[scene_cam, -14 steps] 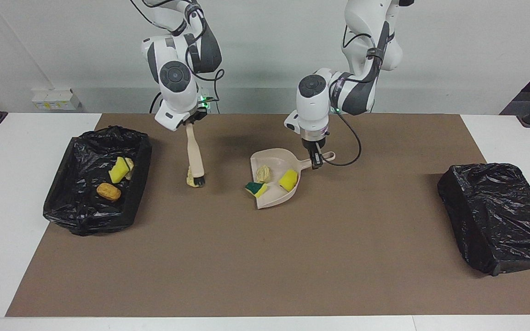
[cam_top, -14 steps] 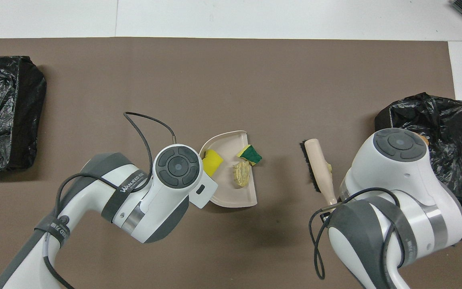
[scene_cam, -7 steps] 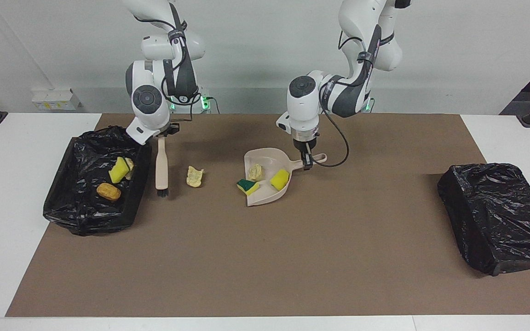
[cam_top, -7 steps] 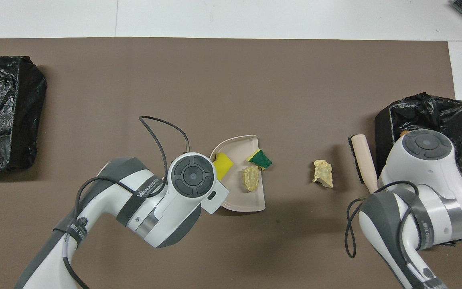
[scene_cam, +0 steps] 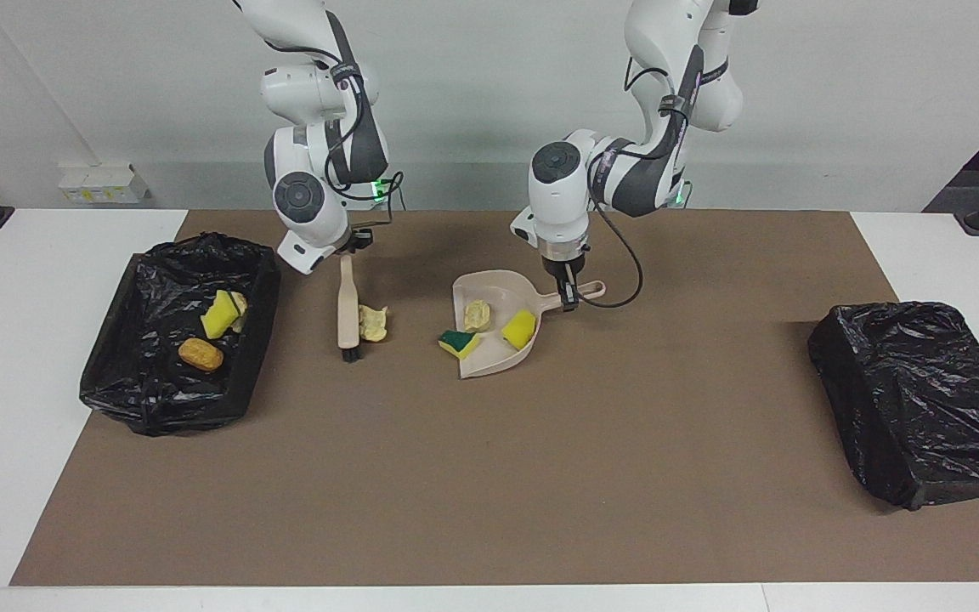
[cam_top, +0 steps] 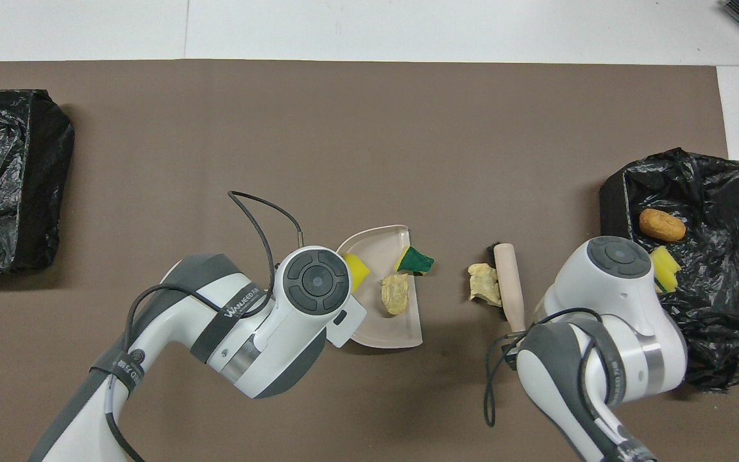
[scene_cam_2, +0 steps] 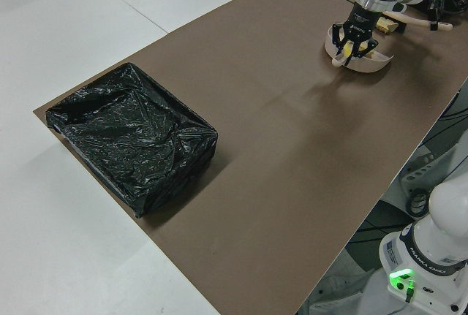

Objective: Sweep and dump trash in bin
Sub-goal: 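Sweep the last paper piece into the dustpan with the right gripper, then carry the loaded dustpan with the left gripper over the nearer black bag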

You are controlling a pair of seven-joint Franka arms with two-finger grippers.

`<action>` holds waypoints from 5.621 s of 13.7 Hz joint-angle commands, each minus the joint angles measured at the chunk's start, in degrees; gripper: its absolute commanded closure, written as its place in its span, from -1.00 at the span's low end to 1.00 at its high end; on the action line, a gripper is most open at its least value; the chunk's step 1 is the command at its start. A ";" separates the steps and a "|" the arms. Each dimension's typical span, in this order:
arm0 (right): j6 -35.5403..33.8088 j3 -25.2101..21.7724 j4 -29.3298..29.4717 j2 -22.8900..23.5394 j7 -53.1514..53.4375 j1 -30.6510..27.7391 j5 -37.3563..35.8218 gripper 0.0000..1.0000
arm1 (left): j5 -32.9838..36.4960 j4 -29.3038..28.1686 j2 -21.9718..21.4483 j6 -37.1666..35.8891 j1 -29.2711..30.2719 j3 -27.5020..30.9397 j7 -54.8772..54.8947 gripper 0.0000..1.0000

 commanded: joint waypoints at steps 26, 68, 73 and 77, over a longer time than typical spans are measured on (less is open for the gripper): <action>-0.86 0.04 4.42 1.18 4.19 5.90 -4.85 1.00 | 1.65 -1.63 -1.37 -0.88 -0.80 0.91 -1.28 1.00; -16.84 0.65 15.93 -4.86 17.20 9.94 6.15 1.00 | -10.74 -2.51 -7.35 8.53 32.48 1.52 33.43 1.00; -7.19 0.83 15.23 -0.92 28.78 21.45 9.84 1.00 | -18.57 10.30 -4.98 -3.93 46.72 1.61 44.07 1.00; -5.06 0.83 16.19 4.44 33.47 26.91 11.70 1.00 | -18.57 20.84 -0.42 -9.66 58.15 1.43 48.00 1.00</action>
